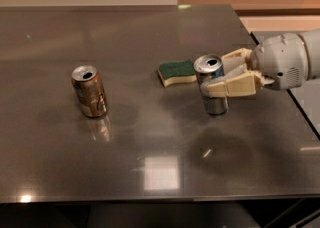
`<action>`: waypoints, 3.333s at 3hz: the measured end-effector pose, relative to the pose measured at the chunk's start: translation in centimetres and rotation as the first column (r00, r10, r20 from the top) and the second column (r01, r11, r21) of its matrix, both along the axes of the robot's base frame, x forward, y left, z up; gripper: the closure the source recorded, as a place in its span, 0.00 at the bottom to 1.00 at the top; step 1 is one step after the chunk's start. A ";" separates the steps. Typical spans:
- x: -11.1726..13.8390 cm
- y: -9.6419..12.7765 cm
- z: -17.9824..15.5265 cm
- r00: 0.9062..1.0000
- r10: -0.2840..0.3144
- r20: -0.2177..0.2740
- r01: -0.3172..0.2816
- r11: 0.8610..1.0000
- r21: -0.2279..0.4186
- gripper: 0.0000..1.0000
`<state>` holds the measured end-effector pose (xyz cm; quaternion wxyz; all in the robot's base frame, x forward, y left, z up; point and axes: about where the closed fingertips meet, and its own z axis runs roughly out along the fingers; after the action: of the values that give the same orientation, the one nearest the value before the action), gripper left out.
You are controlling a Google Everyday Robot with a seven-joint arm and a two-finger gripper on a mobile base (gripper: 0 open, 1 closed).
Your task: Place redbull can upright
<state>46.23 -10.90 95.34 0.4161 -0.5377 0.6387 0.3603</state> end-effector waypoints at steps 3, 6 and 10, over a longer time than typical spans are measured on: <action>0.1 -0.1 -1.9 1.000 -0.013 -0.005 0.014 0.979 0.201 1.00; 0.5 0.1 -3.8 1.000 -0.009 -0.017 0.013 0.955 0.297 1.00; 0.8 0.2 -5.0 1.000 -0.001 -0.018 0.007 0.945 0.327 0.12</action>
Offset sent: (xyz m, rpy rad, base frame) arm 0.0021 -0.0086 -0.0247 0.2268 0.0071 -0.0290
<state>47.03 -10.70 90.37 0.4944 -0.4568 0.5749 0.4652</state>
